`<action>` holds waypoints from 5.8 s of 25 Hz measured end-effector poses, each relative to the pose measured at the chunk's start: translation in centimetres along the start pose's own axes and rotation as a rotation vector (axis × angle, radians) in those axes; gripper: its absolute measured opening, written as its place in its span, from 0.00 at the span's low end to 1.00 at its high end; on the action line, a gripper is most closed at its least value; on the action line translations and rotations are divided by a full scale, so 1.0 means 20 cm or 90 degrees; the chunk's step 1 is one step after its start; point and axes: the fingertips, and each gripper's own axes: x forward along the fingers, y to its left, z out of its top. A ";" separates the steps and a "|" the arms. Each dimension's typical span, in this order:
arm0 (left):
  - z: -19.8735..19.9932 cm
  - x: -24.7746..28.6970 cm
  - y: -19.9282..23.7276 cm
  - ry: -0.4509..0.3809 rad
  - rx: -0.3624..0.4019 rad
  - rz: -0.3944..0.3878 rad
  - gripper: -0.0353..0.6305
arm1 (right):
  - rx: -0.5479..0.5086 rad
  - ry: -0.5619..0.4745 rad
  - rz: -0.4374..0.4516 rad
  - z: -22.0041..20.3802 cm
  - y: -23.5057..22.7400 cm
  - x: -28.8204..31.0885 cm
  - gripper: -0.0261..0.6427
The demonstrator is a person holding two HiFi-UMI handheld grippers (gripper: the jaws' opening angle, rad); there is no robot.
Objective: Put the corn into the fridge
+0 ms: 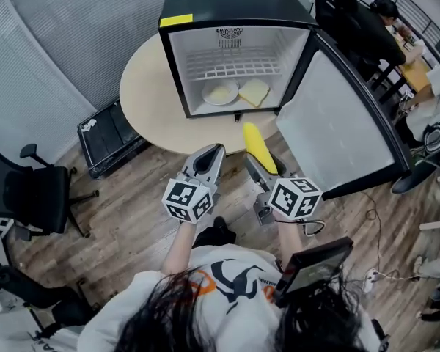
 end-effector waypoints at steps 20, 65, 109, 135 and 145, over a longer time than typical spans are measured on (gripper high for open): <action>-0.06 0.12 0.32 0.032 -0.024 0.021 0.07 | -0.004 0.018 -0.017 0.14 -0.12 0.37 0.42; 0.00 0.55 0.84 0.036 -0.025 0.071 0.07 | -0.500 0.319 0.091 0.56 -0.43 1.91 0.42; 0.00 0.39 0.73 0.047 -0.008 0.060 0.07 | -0.249 0.015 0.108 0.72 -0.12 1.27 0.42; -0.11 0.01 0.22 0.051 0.002 0.001 0.07 | -0.133 0.030 0.075 0.04 0.14 0.52 0.14; -0.11 0.04 0.04 0.053 0.019 0.028 0.07 | -0.136 0.037 0.079 0.03 0.05 0.32 0.12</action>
